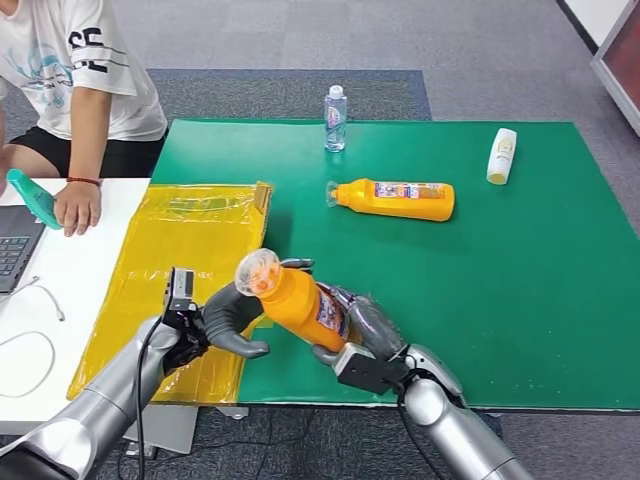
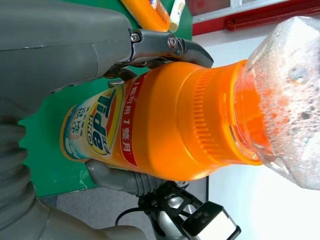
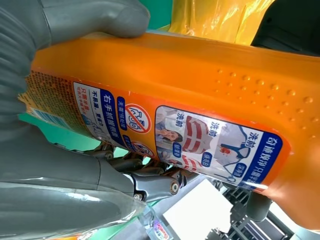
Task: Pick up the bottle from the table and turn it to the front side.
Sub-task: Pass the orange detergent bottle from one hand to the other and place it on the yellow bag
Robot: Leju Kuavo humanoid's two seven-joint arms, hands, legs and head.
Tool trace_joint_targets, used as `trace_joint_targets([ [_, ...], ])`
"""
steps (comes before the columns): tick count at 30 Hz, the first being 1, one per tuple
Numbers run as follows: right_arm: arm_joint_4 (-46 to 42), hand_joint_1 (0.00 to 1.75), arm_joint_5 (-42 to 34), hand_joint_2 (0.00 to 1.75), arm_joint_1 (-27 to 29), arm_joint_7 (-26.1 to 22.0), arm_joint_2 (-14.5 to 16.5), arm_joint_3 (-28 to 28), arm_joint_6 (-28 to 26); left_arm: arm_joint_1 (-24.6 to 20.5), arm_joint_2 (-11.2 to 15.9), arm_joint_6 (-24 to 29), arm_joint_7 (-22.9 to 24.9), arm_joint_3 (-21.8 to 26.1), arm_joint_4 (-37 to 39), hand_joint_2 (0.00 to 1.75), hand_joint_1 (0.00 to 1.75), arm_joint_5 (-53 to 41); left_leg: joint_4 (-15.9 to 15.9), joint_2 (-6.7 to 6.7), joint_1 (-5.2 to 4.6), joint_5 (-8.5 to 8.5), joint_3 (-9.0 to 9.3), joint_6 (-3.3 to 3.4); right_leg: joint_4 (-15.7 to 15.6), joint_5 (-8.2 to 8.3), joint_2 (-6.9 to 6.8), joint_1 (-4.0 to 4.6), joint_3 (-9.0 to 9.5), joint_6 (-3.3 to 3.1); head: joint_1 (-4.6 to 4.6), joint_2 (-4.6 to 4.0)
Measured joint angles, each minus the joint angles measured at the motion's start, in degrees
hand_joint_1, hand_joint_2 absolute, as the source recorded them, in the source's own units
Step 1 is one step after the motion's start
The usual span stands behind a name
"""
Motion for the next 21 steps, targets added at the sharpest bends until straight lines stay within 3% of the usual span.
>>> trace_joint_targets([
  [21, -0.23, 1.75, 3.48, 1.75, -0.07, 1.60, 0.00, 3.64, -1.66, -2.95, 0.22, -0.47, -0.01, -0.96, 3.10, 1.75, 0.00, -0.25, 0.00, 0.00, 0.00, 0.01, 0.00, 0.00, 0.00, 0.01, 0.00, 0.00, -0.02, 0.00, 0.01, 0.00],
])
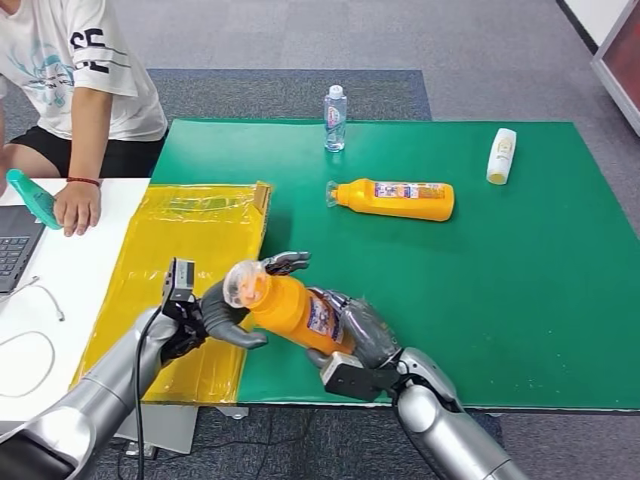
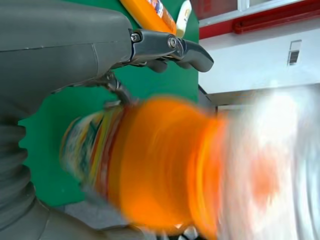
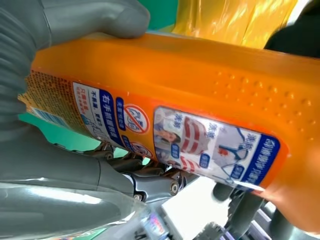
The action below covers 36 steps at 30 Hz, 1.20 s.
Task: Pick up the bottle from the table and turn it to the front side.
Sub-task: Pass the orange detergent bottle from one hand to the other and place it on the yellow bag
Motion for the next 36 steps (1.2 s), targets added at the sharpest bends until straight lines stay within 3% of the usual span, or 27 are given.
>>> trace_joint_targets([
  [11, -0.06, 1.75, -1.71, 1.75, -0.21, 0.22, 0.00, 1.44, 1.66, -1.48, -0.14, -0.41, -0.17, -0.29, 2.50, 1.75, 0.00, -0.12, 0.00, 0.00, 0.00, 0.00, 0.00, 0.00, 0.00, 0.01, 0.00, 0.00, 0.00, 0.01, 0.00, 0.00],
  [21, -0.95, 1.75, -7.06, 1.75, -0.33, -0.69, 0.01, 1.66, 6.87, -1.49, -0.52, -1.55, -0.19, -0.26, 3.58, 1.75, 0.00, -0.14, 0.00, 0.00, 0.00, 0.00, 0.00, 0.00, 0.00, 0.00, 0.00, 0.00, 0.01, 0.00, 0.01, 0.00],
  [36, -1.30, 1.75, -7.65, 1.75, -0.78, -0.61, 0.02, 2.24, 7.36, -1.50, -1.95, -2.75, -0.19, 0.03, 3.88, 1.75, 0.00, 0.08, 0.00, 0.00, 0.00, 0.00, 0.00, 0.00, 0.00, 0.01, 0.00, 0.00, 0.01, 0.00, -0.01, 0.00],
])
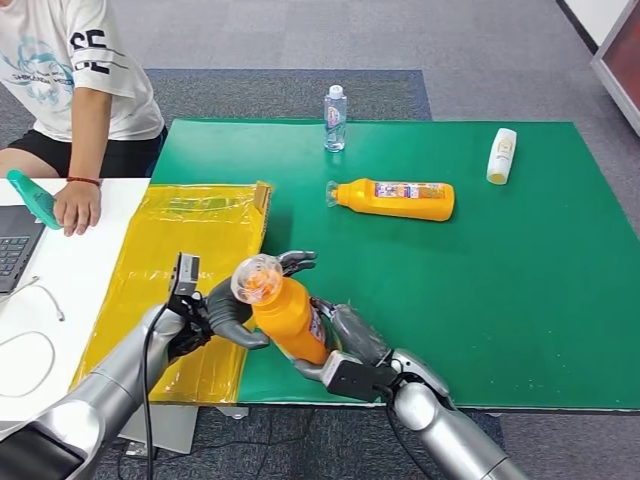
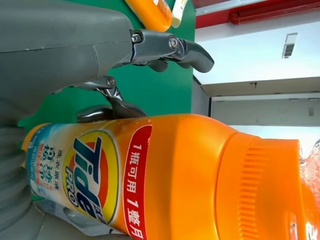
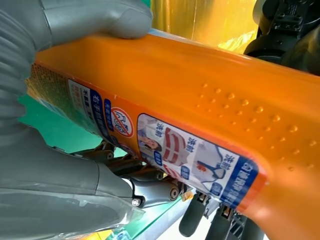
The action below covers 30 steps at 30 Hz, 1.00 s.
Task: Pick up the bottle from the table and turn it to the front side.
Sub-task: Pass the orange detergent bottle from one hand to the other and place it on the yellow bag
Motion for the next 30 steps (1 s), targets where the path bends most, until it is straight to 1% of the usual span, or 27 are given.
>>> trace_joint_targets([
  [22, 0.02, 1.75, 0.18, 1.75, -0.23, 0.33, 0.00, 0.25, -0.11, 0.00, -0.50, 0.05, -0.09, 0.07, 0.42, 1.75, 0.00, -0.04, 0.00, 0.00, 0.00, 0.00, 0.00, 0.00, 0.00, 0.00, 0.00, 0.00, 0.00, 0.00, 0.00, 0.00],
  [30, 0.27, 1.75, 1.16, 1.75, -0.21, 1.24, 0.00, 0.32, -0.96, -0.28, -0.58, 2.50, -0.10, -0.29, 1.14, 1.75, 0.00, -1.97, 0.00, 0.00, 0.00, 0.00, 0.00, 0.00, 0.00, 0.00, 0.00, 0.00, 0.00, 0.00, 0.00, 0.00],
])
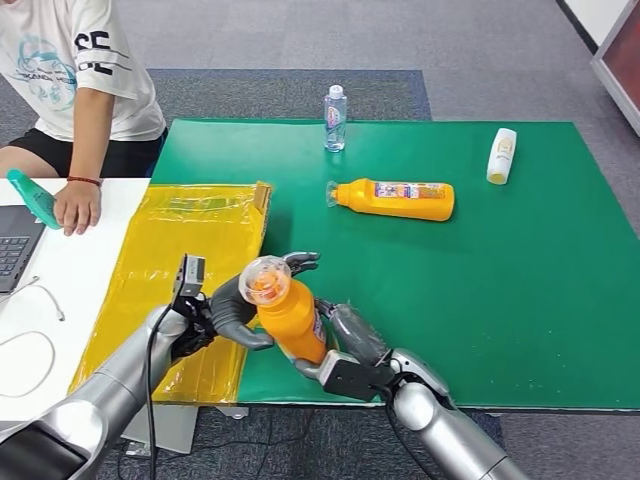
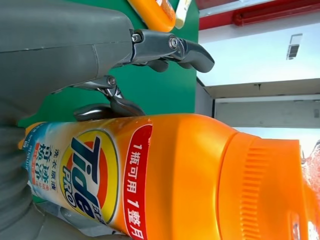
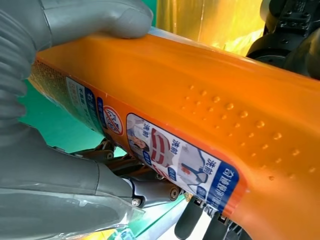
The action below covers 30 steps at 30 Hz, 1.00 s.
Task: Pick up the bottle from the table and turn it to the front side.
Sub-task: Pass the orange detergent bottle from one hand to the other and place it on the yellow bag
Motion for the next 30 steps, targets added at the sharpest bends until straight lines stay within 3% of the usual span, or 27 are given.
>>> trace_joint_targets([
  [9, 1.92, 1.75, 1.73, 1.75, 0.20, 1.81, -0.22, -0.26, -2.81, -4.07, 0.01, 10.74, 0.47, -5.37, 1.47, 1.75, 0.00, -9.69, 0.00, -0.01, 0.00, 0.00, -0.01, 0.01, 0.00, 0.03, -0.01, 0.00, 0.02, 0.02, 0.01, 0.00],
  [30, 3.43, 1.75, 1.78, 1.75, 0.20, 1.32, -0.26, -0.33, -2.76, -4.75, 1.06, 12.60, 0.56, -9.58, 1.54, 1.75, 0.00, -8.31, 0.00, -0.01, 0.00, 0.00, -0.03, 0.01, 0.01, 0.02, -0.02, -0.01, 0.01, 0.02, 0.01, 0.00],
])
